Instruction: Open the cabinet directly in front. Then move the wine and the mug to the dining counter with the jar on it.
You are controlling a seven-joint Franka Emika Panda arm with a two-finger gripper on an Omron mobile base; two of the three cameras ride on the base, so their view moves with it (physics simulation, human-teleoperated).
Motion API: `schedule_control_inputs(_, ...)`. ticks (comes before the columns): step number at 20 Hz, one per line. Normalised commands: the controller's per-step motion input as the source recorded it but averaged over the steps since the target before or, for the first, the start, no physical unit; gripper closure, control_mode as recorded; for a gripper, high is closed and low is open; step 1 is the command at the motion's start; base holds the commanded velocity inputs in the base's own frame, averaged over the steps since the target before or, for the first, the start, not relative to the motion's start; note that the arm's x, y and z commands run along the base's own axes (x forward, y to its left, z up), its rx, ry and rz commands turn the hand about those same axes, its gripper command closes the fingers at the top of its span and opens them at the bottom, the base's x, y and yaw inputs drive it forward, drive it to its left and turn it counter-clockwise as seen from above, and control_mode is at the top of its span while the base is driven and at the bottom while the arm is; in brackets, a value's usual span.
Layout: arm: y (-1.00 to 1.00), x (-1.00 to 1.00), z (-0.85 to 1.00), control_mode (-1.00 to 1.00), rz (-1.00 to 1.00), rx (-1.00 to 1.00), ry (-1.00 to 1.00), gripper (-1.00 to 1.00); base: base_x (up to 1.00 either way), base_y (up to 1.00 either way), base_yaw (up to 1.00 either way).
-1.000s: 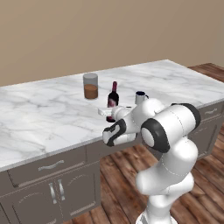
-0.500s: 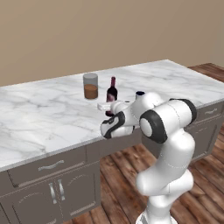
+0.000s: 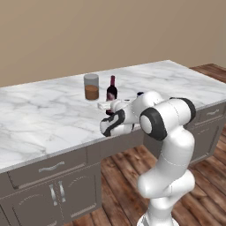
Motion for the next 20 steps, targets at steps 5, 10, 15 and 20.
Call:
schedule_control_inputs(5,0.0,0.0,-0.53,-1.0,0.0,0.06,-0.09,1.0,0.0,0.0,0.0)
schedule_control_inputs(10,0.0,0.24,-0.26,-1.0,0.0,0.09,-0.09,1.0,0.0,0.0,0.0)
schedule_control_inputs(15,0.0,0.32,-0.25,-1.0,0.0,0.03,-0.14,1.0,0.0,0.0,0.0)
schedule_control_inputs(20,0.03,0.13,-0.58,-1.0,0.0,-0.01,-0.22,1.0,0.0,0.0,0.0)
